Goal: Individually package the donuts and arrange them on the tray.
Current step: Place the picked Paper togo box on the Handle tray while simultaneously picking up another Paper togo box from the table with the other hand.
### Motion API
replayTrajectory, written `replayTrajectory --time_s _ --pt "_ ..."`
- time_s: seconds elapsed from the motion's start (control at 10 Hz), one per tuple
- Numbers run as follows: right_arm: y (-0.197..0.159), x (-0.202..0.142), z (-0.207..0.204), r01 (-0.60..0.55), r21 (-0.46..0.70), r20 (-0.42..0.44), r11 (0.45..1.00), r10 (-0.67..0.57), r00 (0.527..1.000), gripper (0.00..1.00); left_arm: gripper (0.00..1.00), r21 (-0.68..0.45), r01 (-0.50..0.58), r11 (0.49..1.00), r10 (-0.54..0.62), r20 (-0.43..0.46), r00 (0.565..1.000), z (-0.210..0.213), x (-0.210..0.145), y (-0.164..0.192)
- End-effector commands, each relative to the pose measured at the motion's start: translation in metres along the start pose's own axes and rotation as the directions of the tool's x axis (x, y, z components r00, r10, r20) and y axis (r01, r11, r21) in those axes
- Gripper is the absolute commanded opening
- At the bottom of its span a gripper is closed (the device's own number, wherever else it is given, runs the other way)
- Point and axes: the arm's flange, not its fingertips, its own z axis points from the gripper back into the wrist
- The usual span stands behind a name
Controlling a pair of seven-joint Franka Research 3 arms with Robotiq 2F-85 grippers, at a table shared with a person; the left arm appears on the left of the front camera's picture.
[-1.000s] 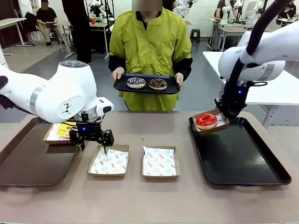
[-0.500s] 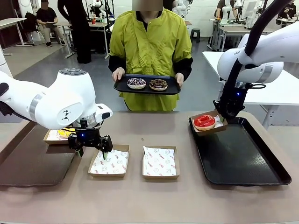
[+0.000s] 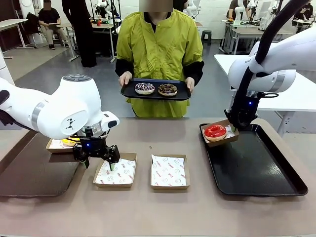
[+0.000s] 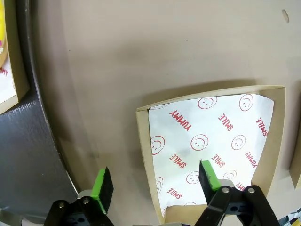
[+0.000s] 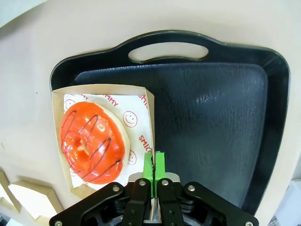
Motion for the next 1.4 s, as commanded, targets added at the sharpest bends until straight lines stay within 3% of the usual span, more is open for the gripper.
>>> replayTrajectory --time_s 0.0,0.1,0.3,0.4,0.6,1.2,1.3 --pt "0.000 0.003 0.000 -0.014 0.049 0.007 0.999 0.013 1.000 0.61 0.40 -0.050 0.007 0.999 -0.006 0.024 1.000 0.000 -0.003 0.002" --pt "0.000 0.003 0.000 -0.008 0.050 0.009 0.999 0.007 1.000 1.00 0.00 -0.053 0.005 0.999 -0.003 0.022 1.000 0.001 -0.003 0.002" --pt "-0.001 0.004 0.000 0.004 0.054 0.008 0.999 -0.004 1.000 1.00 0.00 -0.055 0.005 0.998 -0.004 0.013 1.000 0.001 -0.002 0.003" --pt "-0.001 0.004 0.001 0.006 0.054 0.008 0.999 -0.006 1.000 0.85 0.15 -0.058 0.003 0.998 -0.002 0.011 1.000 0.002 -0.002 0.003" --pt "-0.002 0.005 0.001 0.011 0.054 0.006 0.998 -0.012 1.000 1.00 0.00 -0.062 -0.002 0.998 0.002 0.005 1.000 0.003 -0.001 0.003" --pt "-0.005 0.003 0.005 0.024 0.061 0.001 0.998 -0.024 1.000 1.00 0.00 -0.058 -0.015 0.998 0.014 -0.019 1.000 0.004 0.004 0.004" --pt "-0.006 -0.008 0.020 0.043 0.106 -0.055 0.993 -0.037 0.998 1.00 0.00 -0.064 -0.026 0.998 0.023 -0.042 0.999 0.016 0.009 0.006"
